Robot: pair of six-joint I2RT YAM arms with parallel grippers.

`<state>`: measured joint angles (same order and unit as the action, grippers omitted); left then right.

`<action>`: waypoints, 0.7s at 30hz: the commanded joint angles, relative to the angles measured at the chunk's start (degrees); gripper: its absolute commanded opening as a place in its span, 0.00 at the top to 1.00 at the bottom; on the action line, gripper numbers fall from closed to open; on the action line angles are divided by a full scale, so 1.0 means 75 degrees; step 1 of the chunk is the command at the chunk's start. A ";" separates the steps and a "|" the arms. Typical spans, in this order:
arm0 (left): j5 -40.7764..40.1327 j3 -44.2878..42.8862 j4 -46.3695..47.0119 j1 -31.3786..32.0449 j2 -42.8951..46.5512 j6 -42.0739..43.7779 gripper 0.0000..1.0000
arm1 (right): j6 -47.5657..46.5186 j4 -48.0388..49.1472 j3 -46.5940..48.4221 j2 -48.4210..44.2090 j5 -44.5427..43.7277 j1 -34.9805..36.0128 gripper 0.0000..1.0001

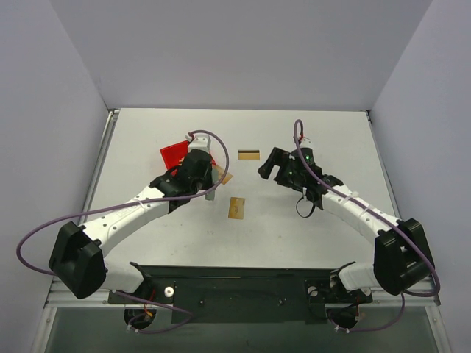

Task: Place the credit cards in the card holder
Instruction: Open the card holder at the center of the board.

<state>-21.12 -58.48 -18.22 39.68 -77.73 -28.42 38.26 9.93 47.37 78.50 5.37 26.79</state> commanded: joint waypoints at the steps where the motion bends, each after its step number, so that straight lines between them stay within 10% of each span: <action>1: -0.0312 -0.0429 0.0249 0.0123 0.0017 -0.0194 1.00 | 0.0160 -0.0164 0.0011 -0.0271 -0.0235 0.0061 0.09; 21: -0.0080 -0.0723 0.0905 0.0440 -0.0276 -0.0147 1.00 | 0.0804 -0.0119 0.1136 0.0502 0.1801 0.0307 0.26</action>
<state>-23.94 -60.90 -16.75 42.59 -80.38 -29.34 42.22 5.54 53.69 79.77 11.44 27.97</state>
